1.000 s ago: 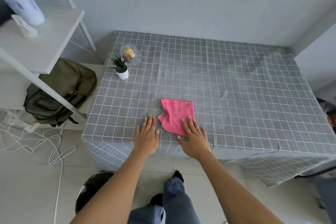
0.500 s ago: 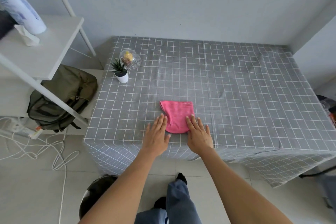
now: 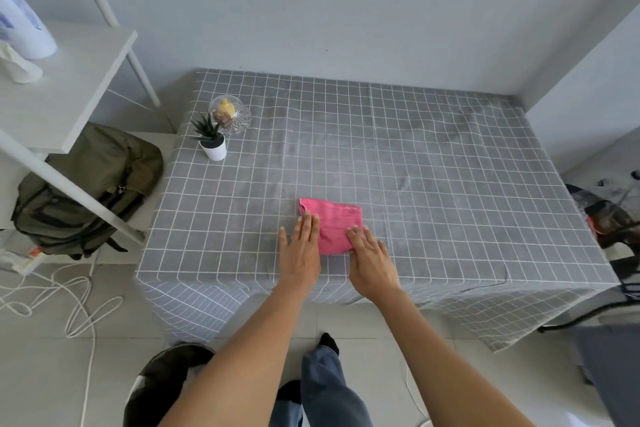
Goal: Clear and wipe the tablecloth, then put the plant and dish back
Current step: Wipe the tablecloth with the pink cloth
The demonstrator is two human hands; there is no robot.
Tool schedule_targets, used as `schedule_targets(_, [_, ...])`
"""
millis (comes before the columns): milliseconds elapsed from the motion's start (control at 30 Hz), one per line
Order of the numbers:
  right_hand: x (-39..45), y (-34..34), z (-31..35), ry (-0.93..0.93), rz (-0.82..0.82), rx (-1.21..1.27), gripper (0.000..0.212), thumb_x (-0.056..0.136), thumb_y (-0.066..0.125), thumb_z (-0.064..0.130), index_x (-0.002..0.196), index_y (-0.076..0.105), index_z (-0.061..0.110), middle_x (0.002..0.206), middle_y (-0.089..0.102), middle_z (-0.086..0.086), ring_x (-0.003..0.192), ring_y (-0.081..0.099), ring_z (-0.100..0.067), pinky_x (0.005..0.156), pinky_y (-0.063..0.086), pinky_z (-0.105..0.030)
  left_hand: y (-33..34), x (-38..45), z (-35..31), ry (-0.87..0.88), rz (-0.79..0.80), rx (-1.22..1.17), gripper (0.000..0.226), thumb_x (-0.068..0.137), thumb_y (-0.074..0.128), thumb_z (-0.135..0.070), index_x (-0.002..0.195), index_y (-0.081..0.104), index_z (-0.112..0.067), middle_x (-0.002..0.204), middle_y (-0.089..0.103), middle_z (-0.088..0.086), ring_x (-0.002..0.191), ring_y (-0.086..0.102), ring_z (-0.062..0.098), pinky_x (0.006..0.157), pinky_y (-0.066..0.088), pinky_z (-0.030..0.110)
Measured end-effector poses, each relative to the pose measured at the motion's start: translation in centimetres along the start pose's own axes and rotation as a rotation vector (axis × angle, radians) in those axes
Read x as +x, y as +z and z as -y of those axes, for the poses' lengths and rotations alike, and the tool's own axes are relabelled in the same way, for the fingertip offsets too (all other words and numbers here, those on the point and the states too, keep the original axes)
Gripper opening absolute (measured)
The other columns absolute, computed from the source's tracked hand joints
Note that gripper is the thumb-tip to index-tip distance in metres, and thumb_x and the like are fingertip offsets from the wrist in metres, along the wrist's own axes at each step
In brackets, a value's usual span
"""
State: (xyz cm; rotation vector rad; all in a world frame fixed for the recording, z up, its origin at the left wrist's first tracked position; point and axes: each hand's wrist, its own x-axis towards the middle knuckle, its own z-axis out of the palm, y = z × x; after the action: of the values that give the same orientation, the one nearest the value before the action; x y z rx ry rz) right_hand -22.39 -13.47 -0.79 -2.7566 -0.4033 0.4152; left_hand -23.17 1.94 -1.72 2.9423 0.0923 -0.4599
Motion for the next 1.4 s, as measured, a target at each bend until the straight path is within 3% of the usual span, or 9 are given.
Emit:
schedule_targets(200, [-0.6,-1.2,0.1,0.050,-0.013,-0.079,0.054,0.100,0.028,0.013,0.152,0.016,0.015,0.160,0.016,-0.002,0.149,0.001,-0.018,0.121,0.004,-0.039,-1.3,-0.9,0.3,0.051,-0.049,0.083,0.075,0.096,0.042,-0.010,0.150,-0.011,-0.006,0.160,-0.005,0.010,0.148,0.000,0.021,0.118,-0.002,0.050])
schedule_targets(600, [-0.1,-9.1,-1.4,0.059,-0.153,-0.088,0.063,0.093,0.032,0.004,0.152,0.012,0.011,0.160,0.015,-0.004,0.149,0.000,-0.020,0.121,0.003,-0.042,-9.7,0.5,-4.1,0.119,-0.110,0.180,0.072,0.098,0.042,-0.017,0.151,-0.005,-0.009,0.161,-0.001,0.006,0.148,0.000,0.017,0.113,-0.010,0.057])
schedule_targets(700, [0.0,-11.2,-4.5,0.029,-0.201,-0.081,0.055,0.097,0.031,0.007,0.151,0.019,0.011,0.159,0.021,-0.004,0.149,0.003,-0.022,0.121,0.004,-0.042,-10.2,1.1,-7.2,0.146,-0.144,0.109,0.067,0.098,0.042,-0.017,0.152,0.002,-0.010,0.161,0.006,0.005,0.148,0.006,0.016,0.114,-0.007,0.057])
schedule_targets(900, [-0.4,-14.9,-14.7,-0.039,-0.280,-0.126,0.046,0.102,0.027,0.016,0.148,0.030,0.012,0.157,0.026,-0.006,0.149,0.001,-0.024,0.120,0.002,-0.041,-9.8,3.1,-15.2,0.200,-0.245,-0.049,0.045,0.100,0.041,-0.027,0.145,0.037,-0.019,0.153,0.034,-0.002,0.143,0.024,0.011,0.115,-0.004,0.054])
schedule_targets(1067, [-1.2,-17.3,-23.2,-0.107,-0.347,-0.117,0.044,0.098,0.031,0.016,0.138,0.047,0.008,0.149,0.041,-0.011,0.147,0.016,-0.029,0.118,0.009,-0.043,-7.8,3.9,-23.1,0.184,-0.281,-0.070,0.043,0.100,0.039,-0.036,0.141,0.042,-0.024,0.151,0.037,-0.006,0.143,0.025,0.008,0.115,-0.008,0.052])
schedule_targets(1233, [-2.4,-18.4,-30.2,-0.133,-0.330,-0.129,0.062,0.092,0.012,0.030,0.136,0.051,0.007,0.144,0.047,-0.011,0.145,0.023,-0.031,0.117,0.013,-0.045,-6.0,4.1,-30.2,0.154,-0.250,-0.076,0.045,0.101,0.038,-0.035,0.144,0.039,-0.023,0.153,0.034,-0.005,0.143,0.024,0.008,0.115,-0.007,0.053])
schedule_targets(1400, [-1.9,-20.2,-35.4,-0.112,-0.273,-0.119,0.042,0.101,0.033,0.014,0.141,0.044,0.008,0.150,0.040,-0.008,0.148,0.013,-0.026,0.120,0.007,-0.043,-5.2,5.9,-35.5,0.154,-0.206,-0.089,0.045,0.100,0.037,-0.037,0.141,0.044,-0.020,0.150,0.039,-0.004,0.142,0.028,0.009,0.116,-0.006,0.053])
